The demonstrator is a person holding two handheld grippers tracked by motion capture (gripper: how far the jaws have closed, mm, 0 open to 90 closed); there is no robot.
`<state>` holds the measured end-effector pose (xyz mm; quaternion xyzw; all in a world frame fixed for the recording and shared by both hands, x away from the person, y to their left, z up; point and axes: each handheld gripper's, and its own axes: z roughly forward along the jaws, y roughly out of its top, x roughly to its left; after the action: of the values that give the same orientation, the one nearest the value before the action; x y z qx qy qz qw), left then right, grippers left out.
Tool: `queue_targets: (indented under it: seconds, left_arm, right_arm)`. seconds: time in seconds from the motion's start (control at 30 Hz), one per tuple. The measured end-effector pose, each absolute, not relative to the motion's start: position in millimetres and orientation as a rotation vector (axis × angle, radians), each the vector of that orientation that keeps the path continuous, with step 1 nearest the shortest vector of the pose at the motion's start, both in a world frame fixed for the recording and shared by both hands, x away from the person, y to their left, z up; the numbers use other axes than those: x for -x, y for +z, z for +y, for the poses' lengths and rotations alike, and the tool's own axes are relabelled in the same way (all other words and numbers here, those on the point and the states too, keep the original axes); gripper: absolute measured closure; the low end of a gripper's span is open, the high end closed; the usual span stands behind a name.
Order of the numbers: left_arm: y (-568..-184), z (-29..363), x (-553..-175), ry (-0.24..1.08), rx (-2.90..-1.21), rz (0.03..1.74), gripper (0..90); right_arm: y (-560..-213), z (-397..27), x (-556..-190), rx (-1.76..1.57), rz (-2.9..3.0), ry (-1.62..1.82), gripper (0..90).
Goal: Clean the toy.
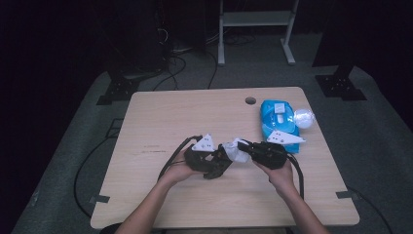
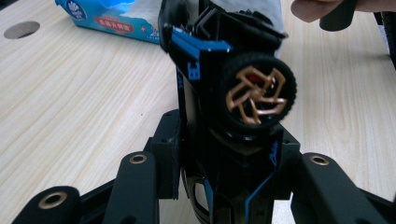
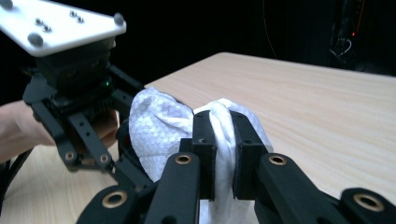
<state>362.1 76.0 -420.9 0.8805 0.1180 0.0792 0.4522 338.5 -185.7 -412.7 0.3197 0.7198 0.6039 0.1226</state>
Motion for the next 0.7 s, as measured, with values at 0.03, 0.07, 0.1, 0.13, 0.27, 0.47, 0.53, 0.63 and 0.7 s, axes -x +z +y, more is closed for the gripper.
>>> queue_targets:
  seconds: [0.03,0.07,0.1,0.13,0.27,0.47,0.53,0.63,0.7]
  left_arm:
    - [-421.0,76.1,-362.2,0.2,-2.177,0.292,56.6]
    - [-421.1,76.5,-362.6,0.2,-2.176,0.295,56.6]
    - [-421.5,77.0,-363.1,0.196,-2.171,0.3,56.6]
    - [-421.5,77.8,-363.8,0.199,-2.173,0.305,56.7]
    - [-422.9,78.8,-365.9,0.19,-2.167,0.316,56.8]
    - [-424.4,77.8,-370.2,0.171,-2.163,0.341,56.8]
    - [-424.4,75.1,-371.1,0.175,-2.172,0.346,56.8]
    - [-425.0,70.1,-374.5,0.179,-2.188,0.355,56.8]
    - [-424.1,66.2,-378.0,0.192,-2.217,0.346,56.8]
  right_arm:
    - [-413.4,-185.7,-339.2,-0.942,2.099,1.765,81.8]
    - [-415.6,-186.2,-340.3,-0.953,2.099,1.769,81.7]
    - [-418.7,-186.9,-341.3,-0.968,2.103,1.772,81.8]
    - [-422.1,-187.7,-341.9,-0.98,2.112,1.762,81.8]
    - [-435.2,-189.8,-342.3,-1.014,2.164,1.711,81.7]
    - [-438.7,-198.9,-342.7,-1.05,2.19,1.664,81.7]
    - [-437.4,-203.7,-342.3,-1.054,2.18,1.661,81.7]
    - [-434.3,-209.4,-341.1,-1.064,2.164,1.655,81.7]
    - [-433.4,-212.4,-340.7,-1.061,2.155,1.649,81.7]
